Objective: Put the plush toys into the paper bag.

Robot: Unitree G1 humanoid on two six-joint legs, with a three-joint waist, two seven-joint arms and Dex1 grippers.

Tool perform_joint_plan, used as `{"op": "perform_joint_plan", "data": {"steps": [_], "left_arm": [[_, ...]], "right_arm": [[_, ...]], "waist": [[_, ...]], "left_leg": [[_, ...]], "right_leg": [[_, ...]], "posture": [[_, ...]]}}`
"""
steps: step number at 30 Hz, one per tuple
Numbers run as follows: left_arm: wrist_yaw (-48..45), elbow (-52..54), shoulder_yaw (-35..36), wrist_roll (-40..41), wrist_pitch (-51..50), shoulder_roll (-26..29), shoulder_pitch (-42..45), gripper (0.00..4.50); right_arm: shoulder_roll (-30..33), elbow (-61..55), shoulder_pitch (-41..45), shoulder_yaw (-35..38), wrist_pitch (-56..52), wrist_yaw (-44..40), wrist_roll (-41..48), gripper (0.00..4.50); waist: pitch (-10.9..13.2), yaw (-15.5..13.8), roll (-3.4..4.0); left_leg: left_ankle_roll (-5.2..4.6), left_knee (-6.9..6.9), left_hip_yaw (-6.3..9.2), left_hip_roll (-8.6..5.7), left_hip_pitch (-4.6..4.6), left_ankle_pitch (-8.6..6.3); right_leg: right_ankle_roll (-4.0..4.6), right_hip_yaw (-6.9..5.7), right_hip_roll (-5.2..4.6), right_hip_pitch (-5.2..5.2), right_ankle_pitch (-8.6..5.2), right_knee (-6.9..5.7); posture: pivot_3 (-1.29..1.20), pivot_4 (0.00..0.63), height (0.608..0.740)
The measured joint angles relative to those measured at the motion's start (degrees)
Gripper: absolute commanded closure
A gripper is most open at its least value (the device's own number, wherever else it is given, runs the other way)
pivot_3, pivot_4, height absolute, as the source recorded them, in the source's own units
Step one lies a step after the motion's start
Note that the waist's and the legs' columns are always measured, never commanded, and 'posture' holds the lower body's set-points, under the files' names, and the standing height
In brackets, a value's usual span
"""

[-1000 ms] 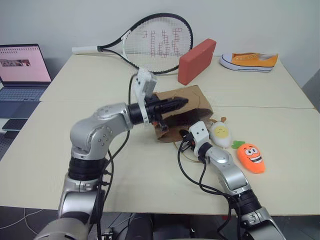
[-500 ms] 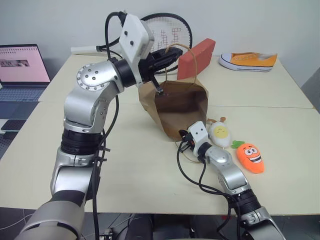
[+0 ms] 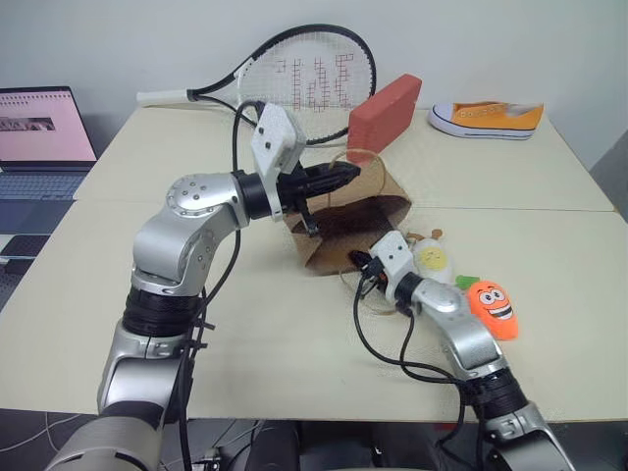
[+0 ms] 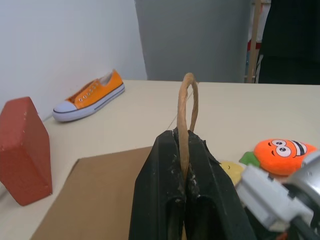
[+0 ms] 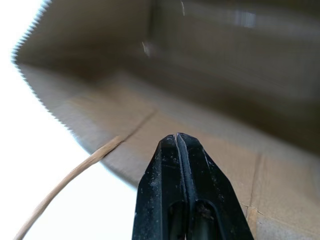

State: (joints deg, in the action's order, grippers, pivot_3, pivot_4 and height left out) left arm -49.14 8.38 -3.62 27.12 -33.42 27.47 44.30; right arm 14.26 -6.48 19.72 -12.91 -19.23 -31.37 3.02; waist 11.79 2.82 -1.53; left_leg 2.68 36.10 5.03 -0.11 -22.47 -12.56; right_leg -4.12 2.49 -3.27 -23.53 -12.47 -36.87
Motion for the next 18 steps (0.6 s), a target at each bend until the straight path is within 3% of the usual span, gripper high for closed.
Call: {"op": "perform_joint_plan", "data": {"steps": [6,8,11,13,18], "left_arm": [[-0.30,1.40,-0.54,1.07,-1.51,-0.27,-0.96,4.50],[-0.34,2.30,-0.58,1.86,-2.23,-0.64,-1.02,4.50],[-0.44,3.13,-0.61,2.75,-3.49,-0.73,-1.40,4.50],[-0.63,3.97,-0.63,3.64,-4.29,-0.69,-2.29,4.50],[-1.78,5.38,-1.25,4.41,-5.56,-0.16,-4.23,4.50]], "right_arm": [[8.57,-13.87,-3.62,3.38,-5.28,-7.40,7.58,4.49],[11.38,-17.95,-4.43,6.73,-8.53,-9.06,11.91,4.12],[15.25,-21.43,-5.09,12.43,-12.34,-10.38,16.89,3.26],[18.90,-22.10,-5.71,15.83,-14.14,-10.74,18.44,2.45],[26.15,-19.83,-9.48,18.33,-16.73,-8.91,15.07,0.65]], "waist": [[0.00,-0.40,-0.01],[0.00,-0.55,-0.01],[0.00,-0.59,-0.01],[0.00,-0.65,-0.01],[0.00,-0.94,-0.02]], "left_leg": [[0.00,0.02,0.02,0.00,-0.02,0.00],[0.00,0.02,0.01,0.00,-0.02,0.00],[0.00,0.02,0.01,0.00,-0.02,0.00],[-0.01,0.01,0.00,0.01,-0.02,0.00],[-0.01,0.01,-0.02,-0.01,-0.03,0.00]], "right_leg": [[0.00,-0.02,0.00,0.00,0.00,0.00],[0.00,-0.01,0.00,0.01,0.00,0.00],[0.01,-0.01,0.00,0.01,-0.01,0.01],[0.02,-0.01,0.00,0.01,-0.02,0.02],[0.08,0.00,0.00,0.01,-0.05,0.03]], "posture": [[0.00,0.150,0.740],[0.00,0.150,0.740],[0.00,0.150,0.740],[0.00,0.150,0.740],[0.00,0.150,0.740]]}}
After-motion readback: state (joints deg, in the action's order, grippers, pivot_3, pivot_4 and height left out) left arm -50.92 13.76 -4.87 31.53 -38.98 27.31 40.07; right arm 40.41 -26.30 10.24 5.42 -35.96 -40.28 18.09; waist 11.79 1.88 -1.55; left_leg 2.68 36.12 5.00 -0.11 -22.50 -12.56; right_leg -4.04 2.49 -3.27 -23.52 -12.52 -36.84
